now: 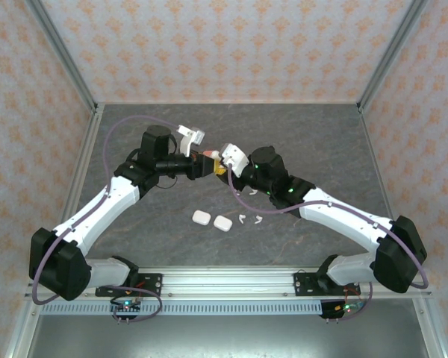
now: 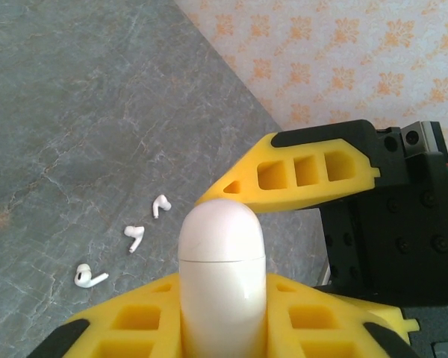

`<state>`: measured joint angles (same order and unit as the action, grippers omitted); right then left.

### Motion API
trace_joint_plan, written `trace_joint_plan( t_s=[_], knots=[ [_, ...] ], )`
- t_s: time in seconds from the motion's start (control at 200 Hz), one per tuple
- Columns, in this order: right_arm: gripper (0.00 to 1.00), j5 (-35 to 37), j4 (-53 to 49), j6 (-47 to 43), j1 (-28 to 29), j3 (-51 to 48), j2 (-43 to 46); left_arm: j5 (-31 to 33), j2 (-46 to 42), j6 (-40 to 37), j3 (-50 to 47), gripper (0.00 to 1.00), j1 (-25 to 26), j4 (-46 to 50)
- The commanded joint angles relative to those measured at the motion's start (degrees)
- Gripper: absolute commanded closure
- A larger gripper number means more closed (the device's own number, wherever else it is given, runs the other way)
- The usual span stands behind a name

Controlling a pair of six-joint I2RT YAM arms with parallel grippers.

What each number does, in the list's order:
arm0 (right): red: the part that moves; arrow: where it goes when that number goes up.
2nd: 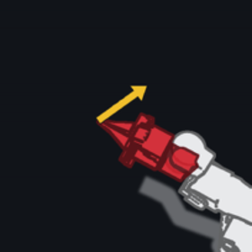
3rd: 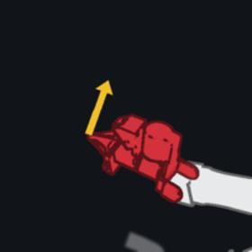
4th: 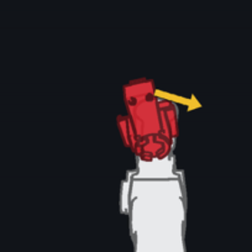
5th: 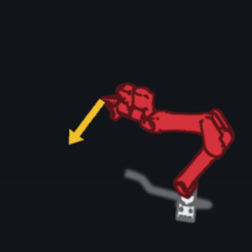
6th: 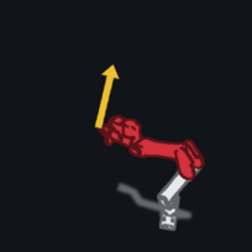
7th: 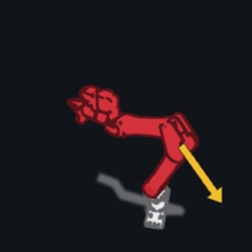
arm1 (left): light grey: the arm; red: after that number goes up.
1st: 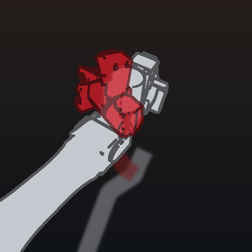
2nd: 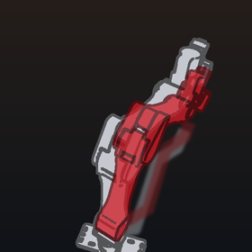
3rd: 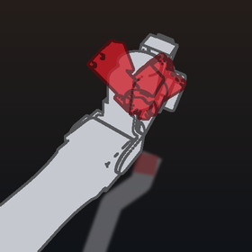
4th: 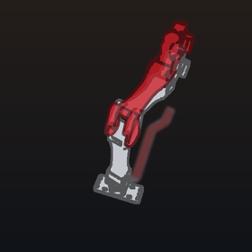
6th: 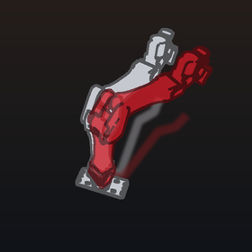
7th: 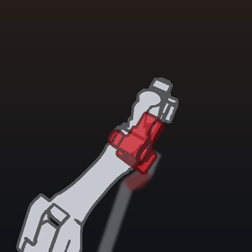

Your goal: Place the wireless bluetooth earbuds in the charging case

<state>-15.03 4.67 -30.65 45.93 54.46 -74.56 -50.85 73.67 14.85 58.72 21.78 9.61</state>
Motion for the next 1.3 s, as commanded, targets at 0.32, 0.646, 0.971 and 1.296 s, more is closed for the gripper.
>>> trace_joint_plan(
  t_s=[0.32, 0.646, 0.971, 1.296],
  knots=[
    [0.12, -4.33, -4.98, 7.15, -2.84, 0.86, 5.9, 8.82, -7.48, 1.43, -7.6, 0.87, 0.58, -16.56],
    [0.01, -16.29, 11.72, 29.51, -14.0, -9.8, 15.06, 16.5, -13.99, 0.91, -14.39, 0.97, 1.35, -30.52],
    [0.01, -31.56, 29.55, 49.89, -17.19, -12.9, 13.43, 19.43, -17.24, 1.48, -18.47, 1.0, 2.62, -40.1],
    [0.04, -32.48, 26.28, 47.92, -13.85, -4.58, 9.67, 17.11, -16.04, -0.29, -15.66, 1.0, 4.97, -39.57]
  ],
)
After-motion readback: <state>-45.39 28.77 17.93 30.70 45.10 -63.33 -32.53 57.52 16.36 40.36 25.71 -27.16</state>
